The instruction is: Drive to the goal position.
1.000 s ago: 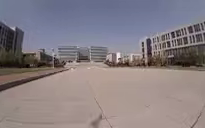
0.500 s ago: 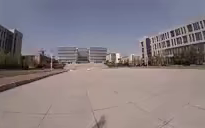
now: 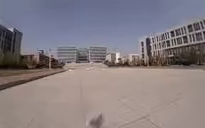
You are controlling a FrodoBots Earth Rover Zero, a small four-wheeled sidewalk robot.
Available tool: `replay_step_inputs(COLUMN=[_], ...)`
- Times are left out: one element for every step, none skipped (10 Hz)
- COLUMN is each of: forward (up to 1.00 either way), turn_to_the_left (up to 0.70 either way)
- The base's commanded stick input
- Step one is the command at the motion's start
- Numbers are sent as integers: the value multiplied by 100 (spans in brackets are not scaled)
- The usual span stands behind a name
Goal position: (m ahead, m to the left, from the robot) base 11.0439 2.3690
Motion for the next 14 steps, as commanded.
replay_step_inputs(forward=[100,100,100,100,100,100,100,100,100,100,100,100,100,100], turn_to_the_left=[1,1,1,1,1,1,1,1,1,1,1,1,1,1])
